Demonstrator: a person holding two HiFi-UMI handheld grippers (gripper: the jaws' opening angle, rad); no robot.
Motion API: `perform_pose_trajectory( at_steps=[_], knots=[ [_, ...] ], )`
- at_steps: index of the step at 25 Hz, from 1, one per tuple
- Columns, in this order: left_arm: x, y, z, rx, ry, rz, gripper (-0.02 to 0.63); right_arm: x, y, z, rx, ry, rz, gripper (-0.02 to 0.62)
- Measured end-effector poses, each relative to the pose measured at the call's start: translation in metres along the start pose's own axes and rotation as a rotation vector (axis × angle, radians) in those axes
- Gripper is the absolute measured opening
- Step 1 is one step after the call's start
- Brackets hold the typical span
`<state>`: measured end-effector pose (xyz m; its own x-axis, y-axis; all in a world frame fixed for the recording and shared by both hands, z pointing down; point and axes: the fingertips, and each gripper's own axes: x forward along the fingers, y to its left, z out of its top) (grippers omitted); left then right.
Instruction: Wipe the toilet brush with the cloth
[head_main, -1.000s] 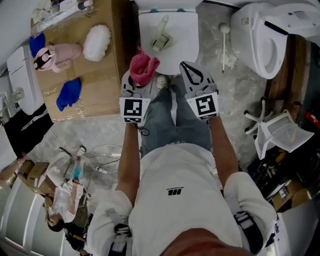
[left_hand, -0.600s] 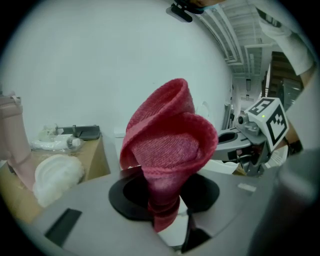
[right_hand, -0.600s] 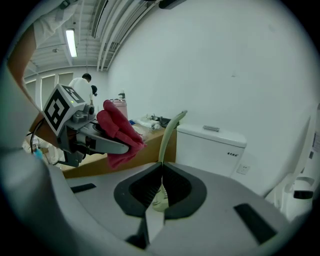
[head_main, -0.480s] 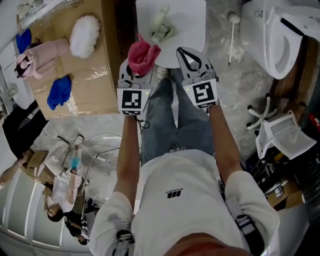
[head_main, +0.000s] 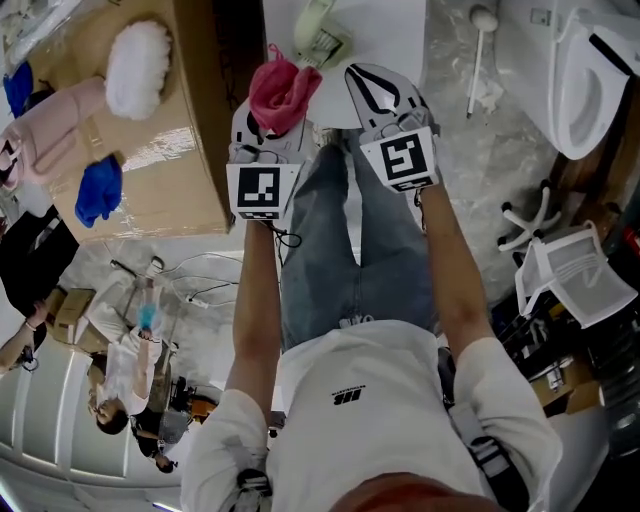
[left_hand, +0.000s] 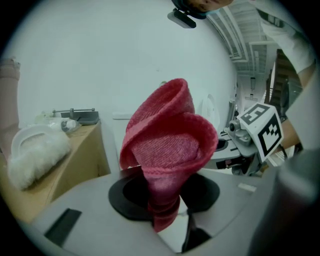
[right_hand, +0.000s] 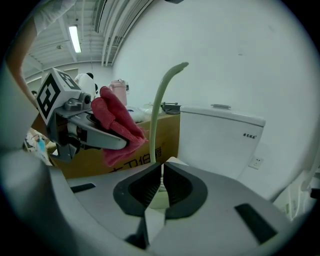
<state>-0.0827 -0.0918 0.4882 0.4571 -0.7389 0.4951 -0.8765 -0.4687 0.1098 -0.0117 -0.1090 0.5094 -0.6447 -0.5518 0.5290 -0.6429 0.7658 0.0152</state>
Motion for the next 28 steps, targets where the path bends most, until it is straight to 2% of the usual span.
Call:
perform_pose_trajectory(
  at_steps=[9, 17, 28],
  knots=[
    [0.03, 0.006, -0.034, -0.005, 0.013, -0.012, 0.15, 0.04, 0.001, -0.035, -0.042, 0.028, 0.058, 0.028],
    [0.051, 0.007, -0.04, -0.016, -0.008, -0.037, 0.171, 0.07, 0.006, -0.061, -0.082, 0.099, 0.104, 0.057],
    [0.08, 0.007, -0.04, -0.021, -0.018, -0.059, 0.213, 0.094, 0.009, -0.072, -0.1, 0.102, 0.137, 0.075]
  ],
)
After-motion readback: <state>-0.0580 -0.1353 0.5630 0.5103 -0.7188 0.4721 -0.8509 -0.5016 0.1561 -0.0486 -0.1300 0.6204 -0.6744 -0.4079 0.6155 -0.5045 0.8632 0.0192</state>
